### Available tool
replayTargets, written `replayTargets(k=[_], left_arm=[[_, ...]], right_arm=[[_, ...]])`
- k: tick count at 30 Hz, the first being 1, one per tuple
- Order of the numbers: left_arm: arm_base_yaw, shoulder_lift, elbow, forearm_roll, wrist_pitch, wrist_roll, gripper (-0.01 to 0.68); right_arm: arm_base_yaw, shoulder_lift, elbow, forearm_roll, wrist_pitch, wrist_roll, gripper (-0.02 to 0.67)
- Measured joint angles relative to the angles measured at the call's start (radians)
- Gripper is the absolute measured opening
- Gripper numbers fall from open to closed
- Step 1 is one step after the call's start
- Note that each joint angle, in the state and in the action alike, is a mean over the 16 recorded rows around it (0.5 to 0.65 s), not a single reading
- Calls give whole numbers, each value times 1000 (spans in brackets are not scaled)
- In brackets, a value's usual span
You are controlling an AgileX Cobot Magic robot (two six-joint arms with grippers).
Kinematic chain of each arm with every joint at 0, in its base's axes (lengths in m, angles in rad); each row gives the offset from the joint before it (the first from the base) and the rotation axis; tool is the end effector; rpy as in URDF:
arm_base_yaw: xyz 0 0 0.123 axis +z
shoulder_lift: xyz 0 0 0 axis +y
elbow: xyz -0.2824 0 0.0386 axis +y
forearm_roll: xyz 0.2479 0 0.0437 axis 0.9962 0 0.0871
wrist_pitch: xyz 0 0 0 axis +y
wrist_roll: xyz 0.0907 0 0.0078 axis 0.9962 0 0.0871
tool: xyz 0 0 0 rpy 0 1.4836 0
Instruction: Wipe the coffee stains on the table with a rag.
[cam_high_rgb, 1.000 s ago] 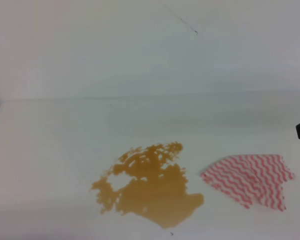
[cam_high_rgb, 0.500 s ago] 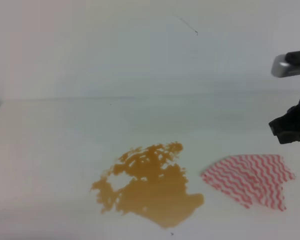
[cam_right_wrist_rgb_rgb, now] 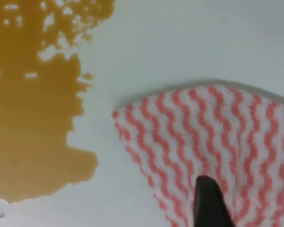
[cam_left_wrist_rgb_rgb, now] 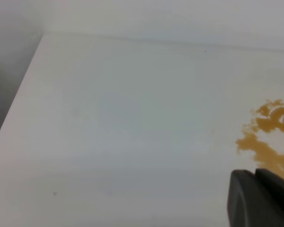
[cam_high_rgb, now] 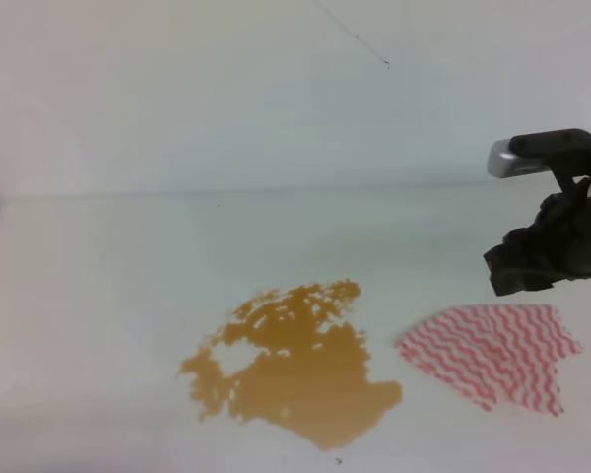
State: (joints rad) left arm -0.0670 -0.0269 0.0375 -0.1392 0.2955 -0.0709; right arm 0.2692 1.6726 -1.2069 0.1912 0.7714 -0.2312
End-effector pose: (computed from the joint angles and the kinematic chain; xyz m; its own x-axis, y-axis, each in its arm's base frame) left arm 0.0535 -0.0073 0.1754 -0.2311 -0.1875 -0.9547 0.0607 0.9766 -0.2065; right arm 0.3301 0.1036 0.2457 -0.8429 -0.3283 -0.4264 -0.3971 0.9142 0.0810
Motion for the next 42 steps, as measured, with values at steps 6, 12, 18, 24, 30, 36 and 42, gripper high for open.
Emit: replayTargets(k=[6,12,18,24,30,36,42], left_arm=[[0,0,0,0,0,0,1],[0,0,0,0,0,0,1],[0,0,0,0,0,0,1],[0,0,0,0,0,0,1],[0,0,0,0,0,0,1],[0,0,0,0,0,0,1],[0,0,0,0,0,0,1]], right_arm=[[0,83,-26,13,-16,-29,389],[0,173,-47,11,-21,-48,432],[0,252,-50,8,-34,-52,434],[0,307,-51,-1,-50,-41,419],[1,337,-53,-13,-58,-21,332],[2,355,-64,6,-56,-28,189],[23,366,-89,64,-51,-66,81]])
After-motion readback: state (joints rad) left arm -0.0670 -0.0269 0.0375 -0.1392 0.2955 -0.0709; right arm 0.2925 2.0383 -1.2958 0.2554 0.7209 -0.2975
